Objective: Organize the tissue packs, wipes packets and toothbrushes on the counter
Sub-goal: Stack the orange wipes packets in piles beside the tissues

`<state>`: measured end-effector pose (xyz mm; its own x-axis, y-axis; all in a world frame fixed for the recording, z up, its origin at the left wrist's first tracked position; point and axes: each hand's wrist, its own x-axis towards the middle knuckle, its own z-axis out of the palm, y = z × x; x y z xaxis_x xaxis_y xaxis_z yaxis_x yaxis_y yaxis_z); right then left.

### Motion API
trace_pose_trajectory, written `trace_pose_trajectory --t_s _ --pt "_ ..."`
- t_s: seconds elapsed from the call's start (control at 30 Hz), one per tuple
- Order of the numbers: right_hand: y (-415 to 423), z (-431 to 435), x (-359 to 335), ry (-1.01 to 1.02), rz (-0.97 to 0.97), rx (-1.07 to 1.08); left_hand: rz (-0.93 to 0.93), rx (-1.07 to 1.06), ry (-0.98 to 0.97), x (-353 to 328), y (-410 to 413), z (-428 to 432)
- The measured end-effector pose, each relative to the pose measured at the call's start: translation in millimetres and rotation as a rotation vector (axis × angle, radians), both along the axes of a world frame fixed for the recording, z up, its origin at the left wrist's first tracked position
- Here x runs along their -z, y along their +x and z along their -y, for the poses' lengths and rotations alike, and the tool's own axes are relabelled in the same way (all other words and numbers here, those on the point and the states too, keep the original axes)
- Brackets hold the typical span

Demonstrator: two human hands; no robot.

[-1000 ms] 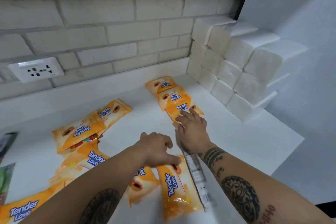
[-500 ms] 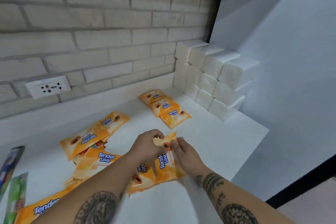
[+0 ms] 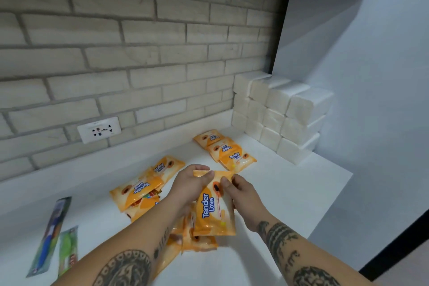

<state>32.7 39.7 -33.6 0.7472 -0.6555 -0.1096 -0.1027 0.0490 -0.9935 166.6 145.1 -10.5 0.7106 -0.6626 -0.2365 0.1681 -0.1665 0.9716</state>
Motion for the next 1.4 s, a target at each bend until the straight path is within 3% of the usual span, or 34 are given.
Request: trace_pose_trajectory --t_s 0.2,0.33,0.6,0.77,0.97,1.13,1.4 --pt "17 9 -14 0.108 0.059 0.109 -0.147 0.075 -0.036 -1 5 1" --pt "32 28 -9 0.181 0.068 0.244 -0.137 0.212 0.078 17 15 2" --pt "62 90 25 0.292 -0.001 0.19 -0.198 0.035 0.1 46 48 45" --pt "87 149 50 0.144 -0.133 0.127 -0.266 -0.254 0.013 64 76 91" --pt "134 202 56 0.075 -0.129 0.137 -0.3 -0.331 -0.012 89 113 145" --pt "175 242 53 -0.045 -0.167 0.128 -0.204 -0.417 -0.021 90 146 186" --pt "234 286 60 -0.283 -0.259 0.137 0.045 -0.57 0.23 91 196 233"
